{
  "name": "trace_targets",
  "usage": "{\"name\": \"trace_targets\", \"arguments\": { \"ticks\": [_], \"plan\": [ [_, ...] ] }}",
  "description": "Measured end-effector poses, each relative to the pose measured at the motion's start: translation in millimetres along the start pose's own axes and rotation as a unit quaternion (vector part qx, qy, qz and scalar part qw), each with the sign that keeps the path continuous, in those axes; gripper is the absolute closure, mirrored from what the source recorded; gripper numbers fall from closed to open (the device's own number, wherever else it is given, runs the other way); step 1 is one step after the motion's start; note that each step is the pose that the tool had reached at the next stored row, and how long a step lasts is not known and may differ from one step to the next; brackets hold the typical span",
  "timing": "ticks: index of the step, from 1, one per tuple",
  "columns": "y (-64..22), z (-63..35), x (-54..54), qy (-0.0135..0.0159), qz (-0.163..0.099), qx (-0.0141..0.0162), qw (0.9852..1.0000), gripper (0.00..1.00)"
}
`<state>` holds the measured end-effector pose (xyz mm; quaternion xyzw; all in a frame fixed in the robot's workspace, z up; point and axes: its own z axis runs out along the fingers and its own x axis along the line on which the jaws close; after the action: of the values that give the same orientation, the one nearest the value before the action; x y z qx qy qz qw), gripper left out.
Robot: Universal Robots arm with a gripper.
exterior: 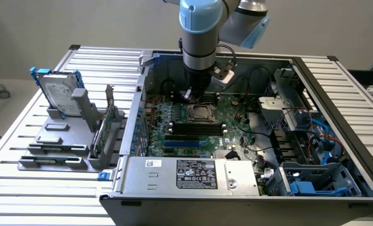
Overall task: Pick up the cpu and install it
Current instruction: 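Install the first cpu locking lever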
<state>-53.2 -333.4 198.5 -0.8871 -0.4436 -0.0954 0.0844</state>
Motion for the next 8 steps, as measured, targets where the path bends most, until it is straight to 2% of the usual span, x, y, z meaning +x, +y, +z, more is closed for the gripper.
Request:
{"name": "trace_targets", "arguments": {
  "ticks": [8],
  "plan": [
    [1.2,1.0,0.6,0.0000,0.000,0.0000,1.0000,0.89]
  ]
}}
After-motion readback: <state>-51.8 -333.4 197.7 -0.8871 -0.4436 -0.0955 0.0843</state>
